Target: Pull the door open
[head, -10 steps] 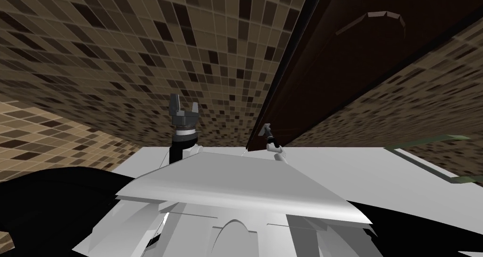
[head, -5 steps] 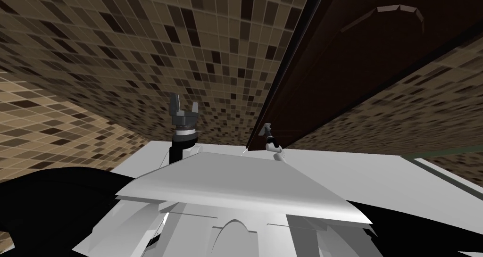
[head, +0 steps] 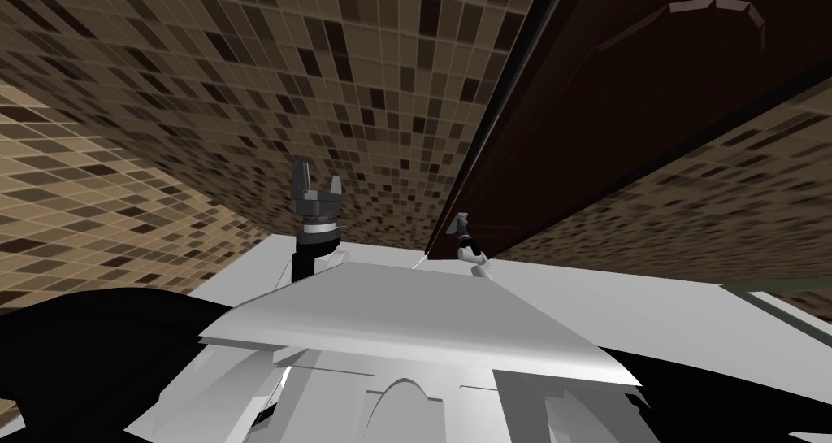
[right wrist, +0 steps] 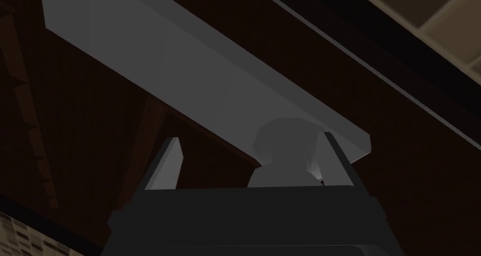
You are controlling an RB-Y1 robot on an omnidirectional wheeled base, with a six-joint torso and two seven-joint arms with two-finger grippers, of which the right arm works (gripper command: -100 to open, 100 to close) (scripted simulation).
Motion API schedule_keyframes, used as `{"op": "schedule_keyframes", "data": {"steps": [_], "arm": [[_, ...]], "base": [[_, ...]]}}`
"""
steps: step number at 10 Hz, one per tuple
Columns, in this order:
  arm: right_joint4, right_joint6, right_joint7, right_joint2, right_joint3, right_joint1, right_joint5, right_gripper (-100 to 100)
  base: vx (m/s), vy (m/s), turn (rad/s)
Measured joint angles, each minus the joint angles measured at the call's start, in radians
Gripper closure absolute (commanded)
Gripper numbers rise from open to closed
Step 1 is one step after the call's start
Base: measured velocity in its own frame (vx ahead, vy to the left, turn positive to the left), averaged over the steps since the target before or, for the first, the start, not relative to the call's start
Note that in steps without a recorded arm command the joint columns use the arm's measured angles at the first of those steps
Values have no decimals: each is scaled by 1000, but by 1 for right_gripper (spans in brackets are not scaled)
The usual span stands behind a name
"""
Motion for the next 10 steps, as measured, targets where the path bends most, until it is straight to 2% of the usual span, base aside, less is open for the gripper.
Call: {"op": "schedule_keyframes", "data": {"steps": [1, 3, 5, 7, 8, 10], "arm": [[-18, 10, -17, 5, -5, 5, -4, 100], [-35, 9, -55, 19, -14, 10, -12, 100], [-28, 7, -88, 11, -8, 5, -23, 100], [-44, -4, -130, 20, -13, 17, -33, 100], [-33, -4, -136, 25, -15, 6, -33, 100], [-42, -16, -160, 21, -11, 22, -41, 100]], "base": [[-59, -60, 144], [-46, -38, 49], [-53, -41, 114], [-45, -33, 41], [0, 0, 0], [-48, -37, 121]]}}
